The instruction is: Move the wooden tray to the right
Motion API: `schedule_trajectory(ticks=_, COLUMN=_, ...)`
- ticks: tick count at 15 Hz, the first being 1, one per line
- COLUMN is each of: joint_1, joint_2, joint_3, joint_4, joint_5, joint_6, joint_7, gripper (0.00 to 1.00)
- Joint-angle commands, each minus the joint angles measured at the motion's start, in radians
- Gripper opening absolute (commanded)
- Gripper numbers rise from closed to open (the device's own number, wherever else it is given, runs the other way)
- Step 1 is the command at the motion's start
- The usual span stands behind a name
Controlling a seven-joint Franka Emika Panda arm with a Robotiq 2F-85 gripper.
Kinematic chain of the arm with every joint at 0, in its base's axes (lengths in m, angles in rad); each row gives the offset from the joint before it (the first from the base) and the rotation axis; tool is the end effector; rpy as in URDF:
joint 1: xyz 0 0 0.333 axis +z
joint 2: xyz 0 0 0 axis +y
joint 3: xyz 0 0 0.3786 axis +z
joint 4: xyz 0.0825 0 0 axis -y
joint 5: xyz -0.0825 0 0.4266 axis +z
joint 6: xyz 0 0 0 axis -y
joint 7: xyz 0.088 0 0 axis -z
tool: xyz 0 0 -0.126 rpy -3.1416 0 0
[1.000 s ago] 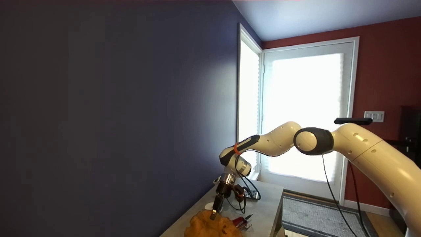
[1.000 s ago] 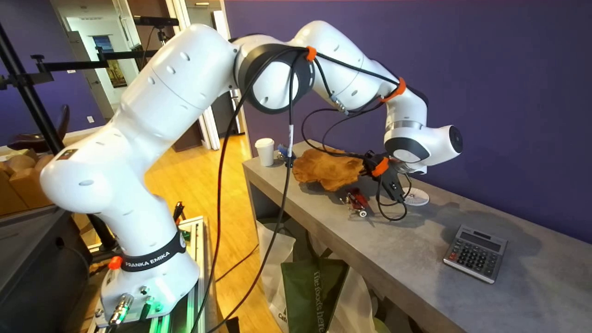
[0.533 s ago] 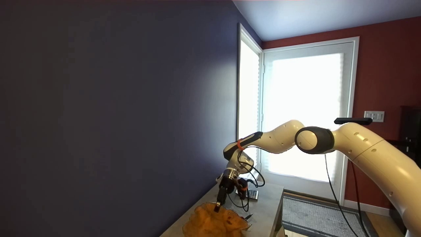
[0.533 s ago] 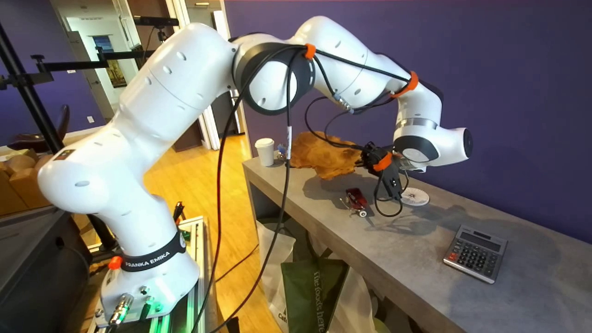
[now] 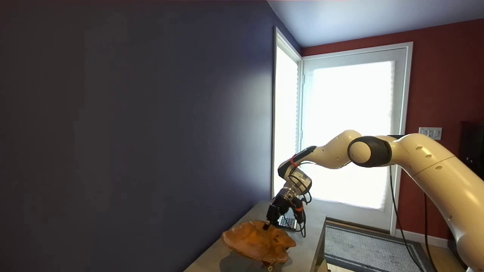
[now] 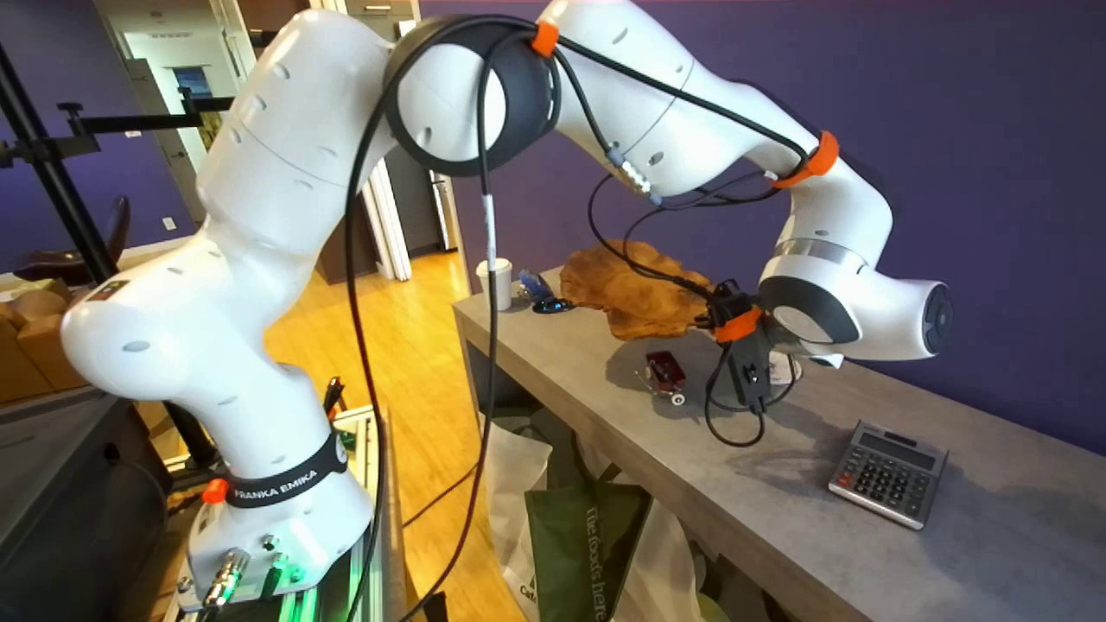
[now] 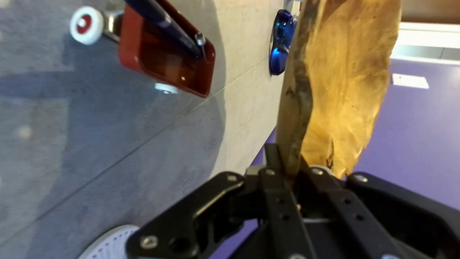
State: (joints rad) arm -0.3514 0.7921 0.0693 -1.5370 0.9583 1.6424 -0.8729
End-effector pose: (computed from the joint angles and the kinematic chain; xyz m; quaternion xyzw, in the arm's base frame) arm 0.7157 -0.1140 0.1962 -0.8419 -0.0611 0.0065 0.5361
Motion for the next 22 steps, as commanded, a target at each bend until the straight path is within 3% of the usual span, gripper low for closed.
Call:
schedule_trajectory(ticks=1, joint_1=-0.024, joint_2=-0.141, joint_3=-0.058, joint_4=-0.225, joint_5=0.123, joint_6=0.053, joint_7=-0.019, gripper=0.02)
schedule_trajectory(ticks=7, joint_1=-0.006, joint_2=-0.286, joint_3=-0.162, joint_4=-0.491, joint_5=0.305, joint_6=0.192, joint_7=-0.147, gripper=0.02)
schedule_trajectory(ticks=8, joint_1=0.003, joint_2=-0.183, joint_3=-0.170, joint_4=-0.360, joint_5=0.243, joint_6=0.132, joint_7=-0.102, gripper=0.09)
schedule_trajectory(ticks=14, joint_1=0.011, joint_2=-0.246, joint_3=-0.186, joint_4=-0.449, joint_5=0.270, joint_6=0.174, joint_7=-0.141, gripper=0.09)
schedule_trajectory(ticks=15, joint_1=0.011, joint_2=-0.246, joint_3=-0.186, joint_4=-0.449, joint_5=0.270, joint_6=0.175, joint_7=-0.141, gripper=0.02)
schedule_trajectory(ticks=18, joint_1=0.015, joint_2=-0.244, joint_3=-0.216, joint_4=-0.431, joint_5=0.290, joint_6=0.219, joint_7=-0.071, gripper=0.02)
schedule_trajectory(ticks=22, joint_1=-0.041, joint_2=-0.241, joint_3=-0.259, joint_4=-0.399, joint_5=0.317, joint_6=0.175, joint_7=0.060, gripper=0.02)
